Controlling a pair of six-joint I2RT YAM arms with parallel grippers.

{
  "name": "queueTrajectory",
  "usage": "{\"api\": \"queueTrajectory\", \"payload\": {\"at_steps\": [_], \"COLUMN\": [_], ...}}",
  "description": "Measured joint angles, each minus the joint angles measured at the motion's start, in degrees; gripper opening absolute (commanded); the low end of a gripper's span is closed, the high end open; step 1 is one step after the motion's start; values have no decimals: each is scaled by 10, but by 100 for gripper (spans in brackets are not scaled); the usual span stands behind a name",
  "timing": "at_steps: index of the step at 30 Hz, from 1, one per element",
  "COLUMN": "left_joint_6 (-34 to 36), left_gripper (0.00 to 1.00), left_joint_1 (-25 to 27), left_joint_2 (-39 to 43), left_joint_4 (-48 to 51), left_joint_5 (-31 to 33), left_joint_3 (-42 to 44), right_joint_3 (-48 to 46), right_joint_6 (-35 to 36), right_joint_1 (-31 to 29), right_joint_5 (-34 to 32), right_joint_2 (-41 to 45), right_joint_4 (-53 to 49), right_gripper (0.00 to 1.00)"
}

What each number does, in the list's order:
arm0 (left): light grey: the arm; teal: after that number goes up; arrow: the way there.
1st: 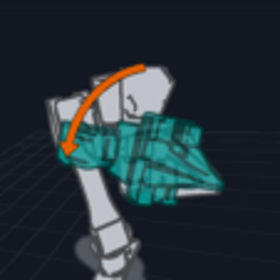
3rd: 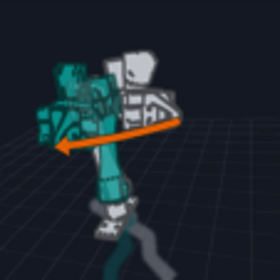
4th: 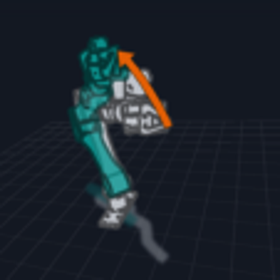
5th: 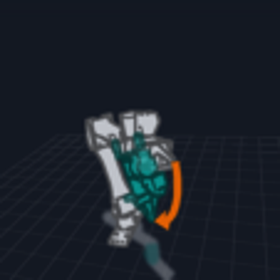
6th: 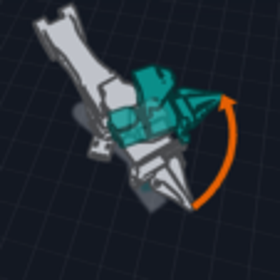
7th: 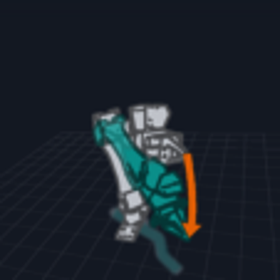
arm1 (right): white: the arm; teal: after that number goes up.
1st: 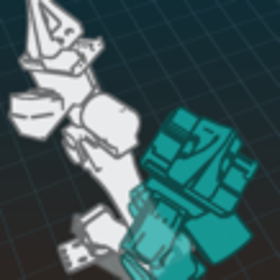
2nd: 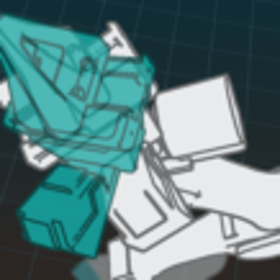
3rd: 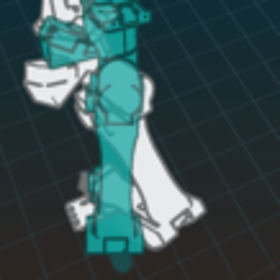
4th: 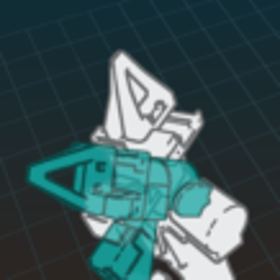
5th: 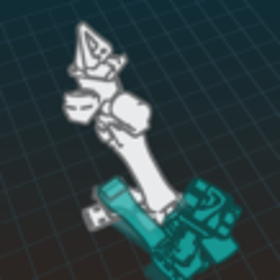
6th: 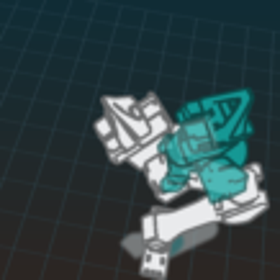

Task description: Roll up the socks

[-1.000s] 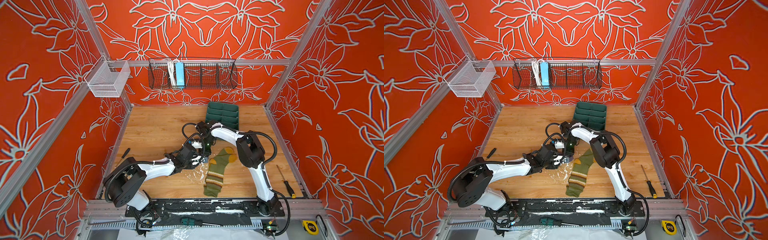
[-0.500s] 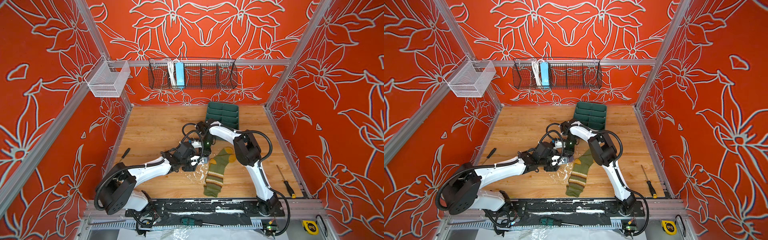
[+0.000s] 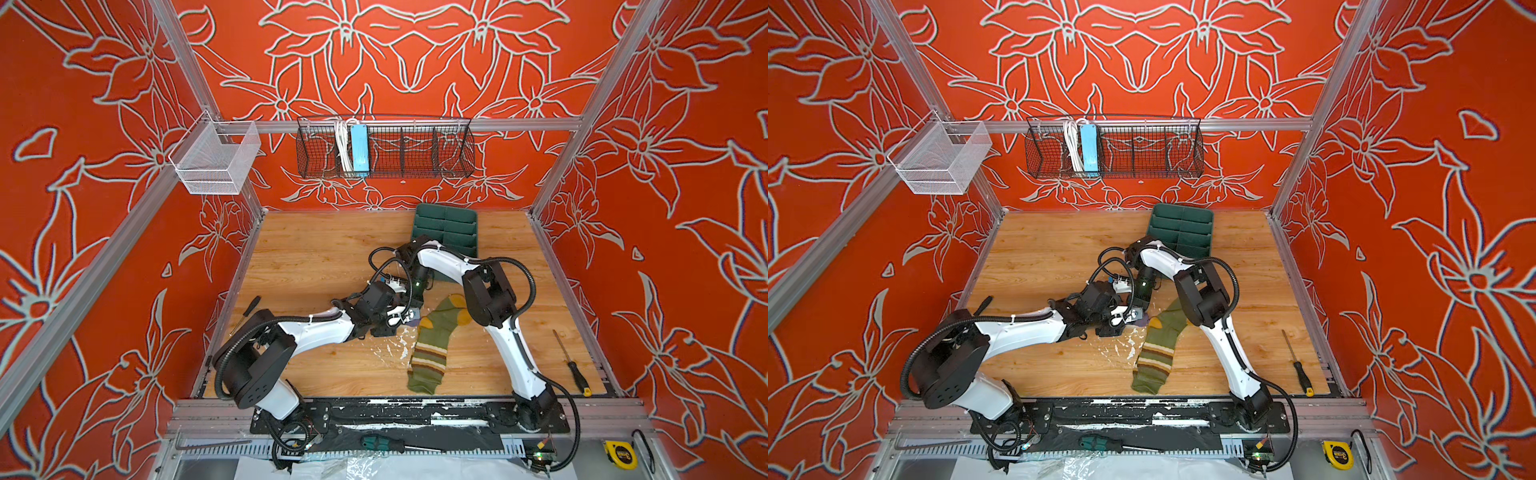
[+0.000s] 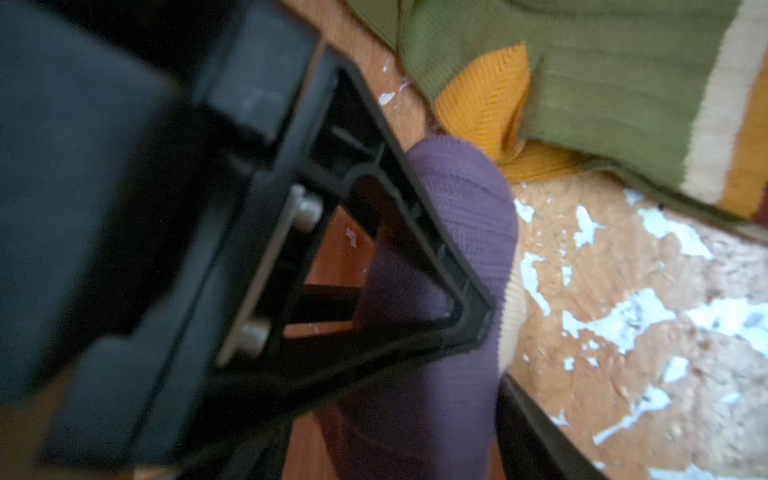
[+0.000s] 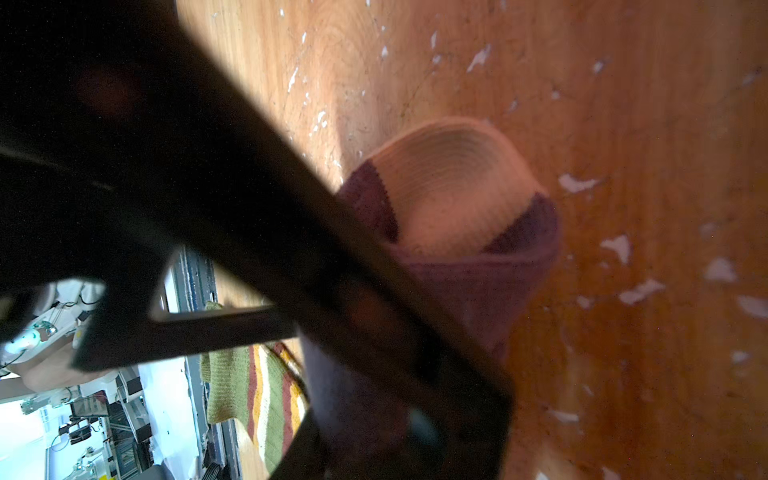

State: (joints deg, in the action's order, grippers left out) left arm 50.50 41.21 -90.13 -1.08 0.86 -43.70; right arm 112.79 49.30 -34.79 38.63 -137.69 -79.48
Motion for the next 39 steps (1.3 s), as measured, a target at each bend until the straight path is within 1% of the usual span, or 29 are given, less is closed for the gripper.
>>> {"api": "queueTrajectory", "payload": {"at_steps": [3, 8, 11, 13, 14, 15, 19, 20, 21, 22, 23, 24, 25, 29, 33, 35, 39], "left_joint_6": [5, 3, 5, 7, 5, 6, 9, 9, 9, 10, 10, 15, 18, 31, 35, 38, 45], "left_gripper": [64, 42, 28, 17, 7, 0, 0, 0, 0, 0, 0, 0, 0, 0, 0, 0, 0], "left_joint_1": [3, 5, 7, 8, 8, 8, 10, 12, 14, 16, 19, 21, 24, 38, 37, 36, 35], "left_joint_2": [-27, -47, -51, -52, -52, -52, -52, -52, -51, -50, -48, -44, -37, 22, 100, 129, 147], "left_joint_4": [-3, -3, -3, -3, -3, -3, -6, -8, -13, -17, -22, -25, -24, -11, 9, 12, 18], "left_joint_5": [1, -2, 0, 3, 5, 6, 15, 19, 23, 26, 30, 33, 34, 47, 76, 87, 106], "left_joint_3": [-7, -18, -19, -19, -19, -19, -19, -19, -17, -15, -13, -10, -5, 23, 47, 57, 69], "right_joint_3": [0, 2, 3, 3, 4, 5, -12, -28, -49, -70, -94, -122, -147, -234, -299, -327, -378], "right_joint_6": [-1, -4, -5, -5, -5, -5, -10, -14, -19, -24, -27, -32, -36, -65, -94, -103, -139], "right_joint_1": [0, 5, 7, 7, 7, 7, 8, 8, 8, 8, 7, 6, 7, 15, 27, 37, 76], "right_joint_5": [0, -3, -7, -8, -8, -8, -9, -12, -16, -20, -25, -35, -48, -89, -135, -147, -169], "right_joint_2": [0, 0, -1, -1, -1, -1, 12, 24, 40, 56, 74, 97, 119, 210, 308, 353, 455], "right_joint_4": [0, -3, -6, -8, -9, -9, 8, 23, 43, 64, 85, 109, 133, 198, 232, 247, 302], "right_gripper": [0, 0, 0, 0, 0, 0, 0, 3, 25, 44, 53, 68, 96, 98, 98, 98, 98]}}
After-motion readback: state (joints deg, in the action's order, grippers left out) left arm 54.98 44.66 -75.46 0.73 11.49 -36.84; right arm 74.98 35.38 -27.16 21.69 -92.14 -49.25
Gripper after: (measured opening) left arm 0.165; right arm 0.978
